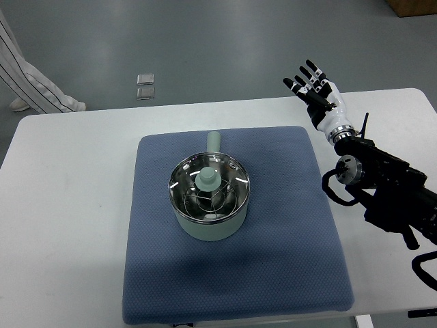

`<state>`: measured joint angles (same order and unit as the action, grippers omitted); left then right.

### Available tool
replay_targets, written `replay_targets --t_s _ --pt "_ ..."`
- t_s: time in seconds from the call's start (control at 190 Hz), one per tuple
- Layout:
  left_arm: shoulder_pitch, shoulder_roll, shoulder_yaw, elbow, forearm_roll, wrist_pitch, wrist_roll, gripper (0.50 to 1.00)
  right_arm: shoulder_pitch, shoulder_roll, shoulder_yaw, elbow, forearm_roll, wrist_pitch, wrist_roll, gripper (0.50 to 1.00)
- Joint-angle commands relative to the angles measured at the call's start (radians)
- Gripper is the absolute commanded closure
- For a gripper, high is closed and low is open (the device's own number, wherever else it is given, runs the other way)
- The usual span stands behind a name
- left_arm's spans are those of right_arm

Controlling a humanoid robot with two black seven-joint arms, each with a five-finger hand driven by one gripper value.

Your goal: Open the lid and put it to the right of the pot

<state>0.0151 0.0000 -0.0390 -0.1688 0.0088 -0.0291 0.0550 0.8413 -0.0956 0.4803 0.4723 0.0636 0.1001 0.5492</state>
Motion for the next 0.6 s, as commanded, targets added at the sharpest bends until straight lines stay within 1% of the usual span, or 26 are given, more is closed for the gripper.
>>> replay_targets --t_s 0.0,0.594 --pt "0.000 0.000 -0.002 -0.002 0.000 0.000 0.000 0.500 0.001 -0.001 0.001 0.000 0.001 0.000 0.000 0.570" --pt "-0.004 0.000 -0.004 0.012 -0.001 0.012 0.000 0.500 0.001 -0.004 0.003 0.000 -0.001 0.000 0.000 0.570"
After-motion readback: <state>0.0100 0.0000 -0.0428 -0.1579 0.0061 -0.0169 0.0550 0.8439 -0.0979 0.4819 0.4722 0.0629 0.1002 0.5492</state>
